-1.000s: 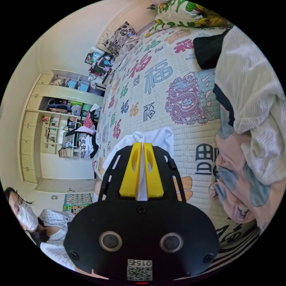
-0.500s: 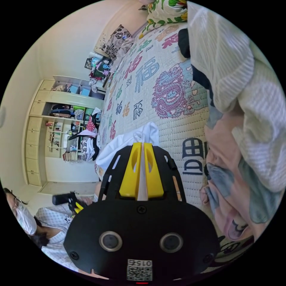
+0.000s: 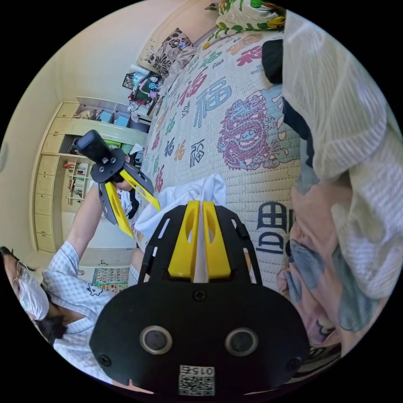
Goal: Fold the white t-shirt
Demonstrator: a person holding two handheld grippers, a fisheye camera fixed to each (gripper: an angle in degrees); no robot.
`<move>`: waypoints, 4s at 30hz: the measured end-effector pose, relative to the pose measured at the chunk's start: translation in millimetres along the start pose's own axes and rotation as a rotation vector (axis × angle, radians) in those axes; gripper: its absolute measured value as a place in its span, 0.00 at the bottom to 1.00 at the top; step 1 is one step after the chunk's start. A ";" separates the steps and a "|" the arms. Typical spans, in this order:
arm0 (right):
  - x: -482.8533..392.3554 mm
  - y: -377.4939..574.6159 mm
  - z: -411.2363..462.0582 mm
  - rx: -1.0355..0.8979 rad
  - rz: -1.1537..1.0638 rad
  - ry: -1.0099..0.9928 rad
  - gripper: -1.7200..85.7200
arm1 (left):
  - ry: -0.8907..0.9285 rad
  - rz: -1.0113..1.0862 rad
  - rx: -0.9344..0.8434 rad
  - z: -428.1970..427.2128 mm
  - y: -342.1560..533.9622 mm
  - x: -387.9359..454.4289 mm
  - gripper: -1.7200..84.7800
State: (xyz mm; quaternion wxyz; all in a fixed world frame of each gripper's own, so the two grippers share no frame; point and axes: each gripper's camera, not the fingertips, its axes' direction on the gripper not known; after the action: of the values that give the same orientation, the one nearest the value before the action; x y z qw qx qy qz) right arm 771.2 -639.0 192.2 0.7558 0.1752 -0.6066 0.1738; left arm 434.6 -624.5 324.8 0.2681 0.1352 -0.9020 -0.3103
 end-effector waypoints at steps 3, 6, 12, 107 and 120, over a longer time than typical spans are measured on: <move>4.0 2.3 -4.2 -0.014 0.001 -0.003 0.01 | 0.081 -0.006 -0.237 16.7 -1.8 -19.0 0.15; 4.5 6.9 -8.9 -0.009 0.007 0.036 0.01 | 0.097 -0.054 -0.310 -3.7 19.1 -31.0 0.10; 1.8 12.5 -16.8 0.006 0.000 0.041 0.01 | 0.043 -0.181 -0.351 -28.1 53.3 -51.8 0.04; -17.1 59.8 -15.1 -0.070 -0.189 0.013 0.03 | -0.115 -0.649 1.010 56.6 403.3 57.9 0.02; -104.3 157.4 -76.4 0.115 -0.518 0.073 0.02 | -0.514 -0.267 0.759 34.1 331.5 187.9 0.03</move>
State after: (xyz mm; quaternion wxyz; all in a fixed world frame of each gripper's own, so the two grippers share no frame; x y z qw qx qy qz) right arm 740.5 -469.7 83.3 0.7852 0.3608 -0.5031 0.0147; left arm 235.6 -429.4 586.8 -0.0743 0.2569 -0.9635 -0.0142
